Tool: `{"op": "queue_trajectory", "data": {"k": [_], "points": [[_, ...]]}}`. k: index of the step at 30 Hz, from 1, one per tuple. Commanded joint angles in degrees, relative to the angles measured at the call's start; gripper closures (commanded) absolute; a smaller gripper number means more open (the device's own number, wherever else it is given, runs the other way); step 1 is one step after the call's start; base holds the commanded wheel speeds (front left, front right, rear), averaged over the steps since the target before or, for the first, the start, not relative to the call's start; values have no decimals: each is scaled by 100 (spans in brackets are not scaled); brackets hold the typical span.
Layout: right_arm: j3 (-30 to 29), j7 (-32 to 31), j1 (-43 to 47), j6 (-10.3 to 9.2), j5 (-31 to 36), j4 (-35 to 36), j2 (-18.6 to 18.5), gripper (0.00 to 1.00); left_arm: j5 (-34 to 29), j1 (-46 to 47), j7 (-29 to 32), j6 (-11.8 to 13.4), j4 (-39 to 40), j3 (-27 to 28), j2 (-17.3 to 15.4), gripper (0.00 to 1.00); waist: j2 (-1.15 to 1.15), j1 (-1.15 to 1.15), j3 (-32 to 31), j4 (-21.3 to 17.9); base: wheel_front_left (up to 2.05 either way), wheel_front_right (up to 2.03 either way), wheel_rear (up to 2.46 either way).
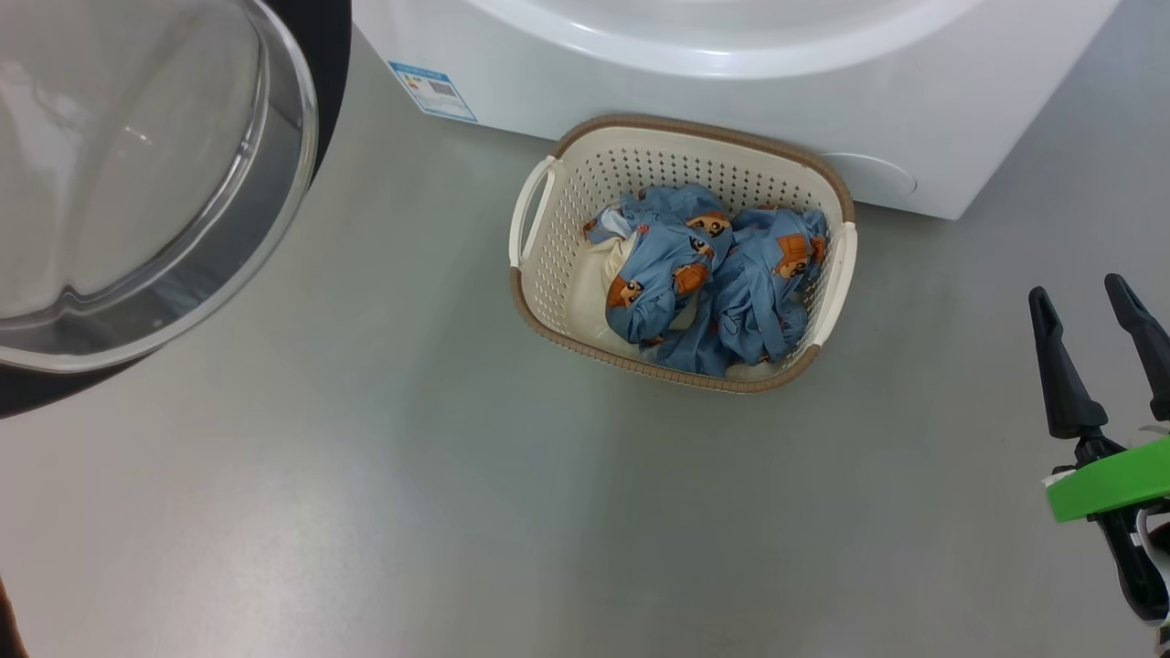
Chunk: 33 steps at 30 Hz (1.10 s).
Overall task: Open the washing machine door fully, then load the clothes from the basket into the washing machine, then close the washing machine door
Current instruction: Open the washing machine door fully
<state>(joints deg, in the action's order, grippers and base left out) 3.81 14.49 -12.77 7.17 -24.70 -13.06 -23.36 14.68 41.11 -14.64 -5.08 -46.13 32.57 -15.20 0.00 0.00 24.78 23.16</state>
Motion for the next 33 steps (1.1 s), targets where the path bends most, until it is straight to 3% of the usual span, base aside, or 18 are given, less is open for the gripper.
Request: {"op": "queue_trajectory", "data": {"k": [1,16,17,18,20,21,22,23,33], "points": [[128,51,-40,32,42,91,-37,0,-88,7,-36,-16,100,178,-426,100,0,0,-73,10,0,0,0],[155,51,219,32,-4,0,222,0,-371,-708,-36,-188,496,366,-93,98,0,0,-808,74,0,0,0],[158,51,244,32,-7,-1,242,0,-394,-779,-36,-202,552,325,-62,88,0,0,-863,82,0,0,0],[165,51,268,32,-10,-3,261,0,-404,-851,-36,-213,600,287,-26,71,0,0,-917,88,0,0,0],[175,51,317,32,-19,-7,304,0,-412,-990,-36,-228,711,204,36,51,0,0,-1030,100,0,0,0],[182,51,342,32,-23,-6,324,0,-389,-1054,-36,-232,768,177,63,29,0,0,-1082,102,0,0,0],[190,51,364,32,-27,-8,343,0,-358,-1123,-36,-235,837,92,89,21,0,0,-1138,103,0,0,0],[197,51,386,32,-31,-11,365,0,-308,-1202,-36,-236,913,-19,109,0,0,0,-1193,101,0,0,0],[169,51,643,32,-60,1,527,0,256,-2196,-36,-239,1910,-1059,124,0,0,0,-1673,-35,0,0,0]]}}
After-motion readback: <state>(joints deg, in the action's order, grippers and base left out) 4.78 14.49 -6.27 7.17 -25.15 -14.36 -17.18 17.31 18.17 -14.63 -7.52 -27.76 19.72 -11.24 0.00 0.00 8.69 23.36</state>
